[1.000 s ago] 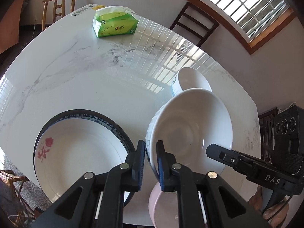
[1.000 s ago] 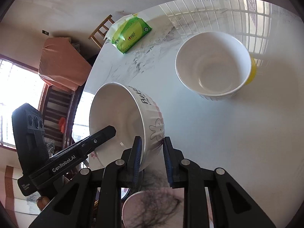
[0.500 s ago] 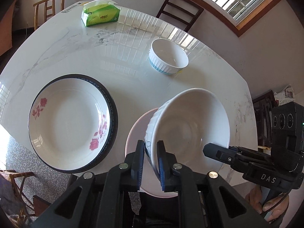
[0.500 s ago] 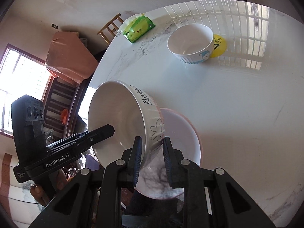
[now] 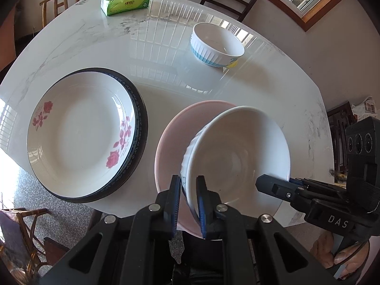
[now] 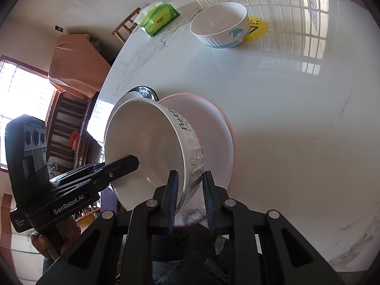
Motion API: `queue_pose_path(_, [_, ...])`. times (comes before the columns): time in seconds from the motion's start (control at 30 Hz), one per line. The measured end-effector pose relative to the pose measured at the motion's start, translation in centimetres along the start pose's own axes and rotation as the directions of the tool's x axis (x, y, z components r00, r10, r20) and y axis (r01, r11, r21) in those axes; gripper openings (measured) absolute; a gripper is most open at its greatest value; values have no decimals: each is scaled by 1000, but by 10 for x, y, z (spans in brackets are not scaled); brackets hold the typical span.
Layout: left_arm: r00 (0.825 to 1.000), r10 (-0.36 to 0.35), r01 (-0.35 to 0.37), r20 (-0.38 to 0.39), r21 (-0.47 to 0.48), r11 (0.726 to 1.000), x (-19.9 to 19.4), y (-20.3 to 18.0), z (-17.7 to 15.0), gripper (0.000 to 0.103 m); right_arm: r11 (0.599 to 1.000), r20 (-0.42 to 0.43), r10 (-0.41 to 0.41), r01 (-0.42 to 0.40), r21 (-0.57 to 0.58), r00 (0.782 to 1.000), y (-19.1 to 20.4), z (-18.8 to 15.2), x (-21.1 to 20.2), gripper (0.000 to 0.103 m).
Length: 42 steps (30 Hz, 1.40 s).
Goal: Organize plates and bowls
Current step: 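Carry the white printed bowl with both tools and lower it into the pink bowl, then open both tools to release the white bowl inside the pink bowl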
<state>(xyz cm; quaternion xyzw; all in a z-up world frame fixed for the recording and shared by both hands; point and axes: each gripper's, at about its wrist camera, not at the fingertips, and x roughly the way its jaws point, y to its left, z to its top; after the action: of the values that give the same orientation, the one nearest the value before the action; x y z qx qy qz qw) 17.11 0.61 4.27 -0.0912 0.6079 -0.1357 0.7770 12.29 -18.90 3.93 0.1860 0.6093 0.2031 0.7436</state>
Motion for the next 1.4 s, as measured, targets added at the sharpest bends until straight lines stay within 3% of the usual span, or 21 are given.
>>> queue_pose_path(0.37, [1000,30,-30,-3,20,999,6,-4,-2,14,999,-4,-37,37,-17,999,-1,0,5,20])
queue_pose_path(1.2, [1000,16,-16,16,4,1000,1,5,-3,15,997,20,-64,65,-36,998,-1,0,4,20])
queue_pose_path(1.4, [999,5,-6,38,49,999,-9,0,-3,20,1000,31,0,1,-16,1000,-10,0,-1,22])
